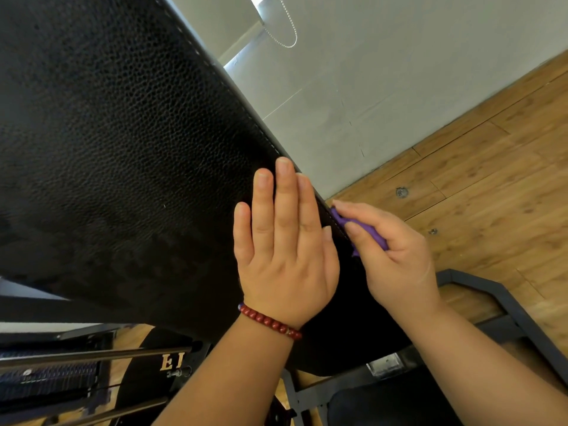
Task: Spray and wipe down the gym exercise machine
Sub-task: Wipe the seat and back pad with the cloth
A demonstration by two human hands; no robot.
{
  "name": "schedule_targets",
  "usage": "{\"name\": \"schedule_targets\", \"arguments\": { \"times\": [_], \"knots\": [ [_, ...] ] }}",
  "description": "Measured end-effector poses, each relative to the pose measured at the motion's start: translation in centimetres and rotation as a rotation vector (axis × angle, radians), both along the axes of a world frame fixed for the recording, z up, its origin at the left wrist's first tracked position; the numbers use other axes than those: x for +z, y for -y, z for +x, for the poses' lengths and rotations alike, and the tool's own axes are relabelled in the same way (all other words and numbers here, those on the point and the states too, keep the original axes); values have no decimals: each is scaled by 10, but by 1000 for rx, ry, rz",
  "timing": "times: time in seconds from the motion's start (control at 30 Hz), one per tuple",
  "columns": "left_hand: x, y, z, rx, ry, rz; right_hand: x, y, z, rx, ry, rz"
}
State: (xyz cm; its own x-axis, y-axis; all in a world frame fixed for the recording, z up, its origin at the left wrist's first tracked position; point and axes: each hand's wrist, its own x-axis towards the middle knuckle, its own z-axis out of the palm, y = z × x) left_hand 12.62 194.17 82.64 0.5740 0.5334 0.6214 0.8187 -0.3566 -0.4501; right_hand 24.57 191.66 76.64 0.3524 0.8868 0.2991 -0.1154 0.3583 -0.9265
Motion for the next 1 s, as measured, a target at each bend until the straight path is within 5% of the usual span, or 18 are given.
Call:
{"name": "schedule_targets", "arguments": {
  "times": [0.57, 0.73, 1.0],
  "knots": [
    [-5, 4, 6, 39, 6, -23, -14, -14, 13, 163, -59, -286],
    [-6, 4, 6, 51, 13, -12, 12, -29, 8, 170, -135, -164],
    [-13, 4, 3, 30, 15, -21, -35, -11, 20, 235, -12, -336]
  ]
}}
